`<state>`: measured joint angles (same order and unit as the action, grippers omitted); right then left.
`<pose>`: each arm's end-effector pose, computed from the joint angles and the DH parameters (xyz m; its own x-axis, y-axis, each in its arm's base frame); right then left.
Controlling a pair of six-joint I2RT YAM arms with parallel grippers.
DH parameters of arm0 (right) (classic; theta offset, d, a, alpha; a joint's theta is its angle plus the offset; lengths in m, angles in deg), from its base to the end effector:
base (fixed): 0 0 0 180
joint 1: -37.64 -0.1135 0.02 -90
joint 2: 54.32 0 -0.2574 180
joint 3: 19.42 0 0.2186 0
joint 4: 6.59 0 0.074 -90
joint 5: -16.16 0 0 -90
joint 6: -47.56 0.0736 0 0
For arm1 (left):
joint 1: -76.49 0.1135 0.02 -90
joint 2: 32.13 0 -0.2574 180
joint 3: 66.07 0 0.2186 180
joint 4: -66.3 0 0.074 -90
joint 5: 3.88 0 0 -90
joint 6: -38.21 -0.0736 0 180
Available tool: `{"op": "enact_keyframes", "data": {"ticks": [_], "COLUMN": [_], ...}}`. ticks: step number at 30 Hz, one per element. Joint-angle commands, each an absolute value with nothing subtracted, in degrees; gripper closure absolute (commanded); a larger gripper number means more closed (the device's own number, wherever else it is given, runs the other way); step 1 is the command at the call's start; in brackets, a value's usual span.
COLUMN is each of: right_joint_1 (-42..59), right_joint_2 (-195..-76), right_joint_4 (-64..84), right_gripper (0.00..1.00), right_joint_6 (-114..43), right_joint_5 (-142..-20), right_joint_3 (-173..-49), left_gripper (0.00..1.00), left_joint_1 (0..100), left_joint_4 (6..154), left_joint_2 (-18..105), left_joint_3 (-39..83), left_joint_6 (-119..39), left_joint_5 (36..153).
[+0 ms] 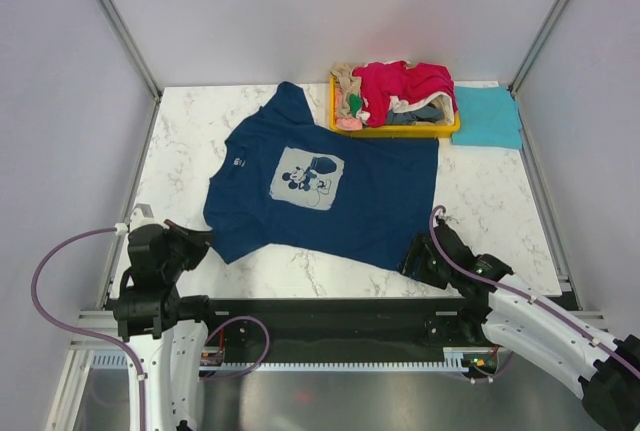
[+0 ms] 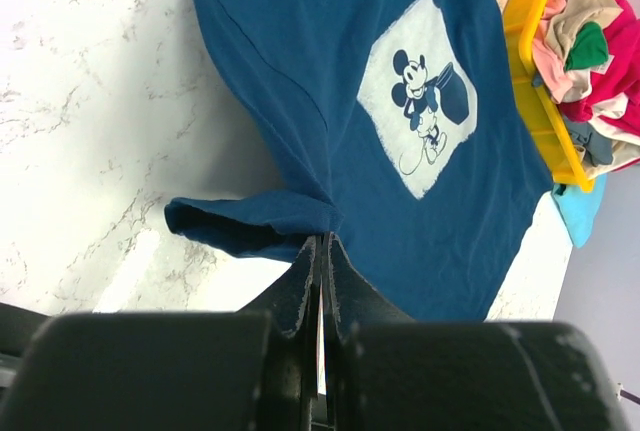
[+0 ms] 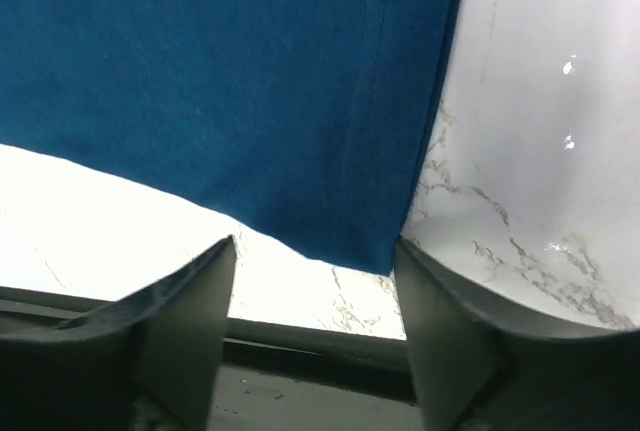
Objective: Fold and stack the t-shirts
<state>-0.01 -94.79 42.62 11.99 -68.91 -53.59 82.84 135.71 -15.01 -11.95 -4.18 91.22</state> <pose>0.1027 0.0713 0.1351 -0.8433 0.3730 -0.3870 0.1992 0.8857 0.4194 0.0732 0.0016 0.2419 -0.3328 -0.7772 -0.5340 -0.4174 0.6292 -0.6556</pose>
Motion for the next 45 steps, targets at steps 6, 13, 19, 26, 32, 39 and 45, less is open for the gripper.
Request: {"op": "enact_keyframes", "data": {"ticks": [6,13,19,26,32,39,45], "right_joint_1": [-0.86,-0.86,-0.77,-0.77,-0.77,-0.42,5.19], "right_joint_2": [-95.37,-90.03,-83.42,-80.43,-86.83,-99.21,-104.85], "right_joint_4": [43.80,48.01,58.82,67.78,62.02,51.54,47.94], "right_gripper": [0.59,1.00,1.00,1.00,1.00,1.00,1.00], "right_joint_6": [12.84,14.07,16.44,17.41,13.38,8.20,3.01], "right_joint_5": [-69.10,-65.32,-56.27,-49.68,-52.55,-51.00,-50.54], "right_joint_3": [-52.75,-55.47,-66.01,-74.28,-74.29,-77.27,-80.09], "left_gripper": [0.98,0.98,0.98,0.98,0.98,0.98,0.98], "left_joint_1": [82.90,82.90,82.90,82.90,82.90,82.81,82.73], "left_joint_4": [135.76,136.89,142.96,144.02,137.26,130.75,126.36], "left_joint_2": [-15.70,-14.73,-11.22,-10.34,2.30,24.26,30.88], "left_joint_3": [-10.85,-3.76,6.46,5.41,1.98,6.71,11.11], "left_joint_6": [-3.63,-9.23,-14.17,-14.79,-22.69,-27.80,-24.99], "left_joint_5": [92.62,93.86,90.77,93.59,98.94,99.12,98.78]}}
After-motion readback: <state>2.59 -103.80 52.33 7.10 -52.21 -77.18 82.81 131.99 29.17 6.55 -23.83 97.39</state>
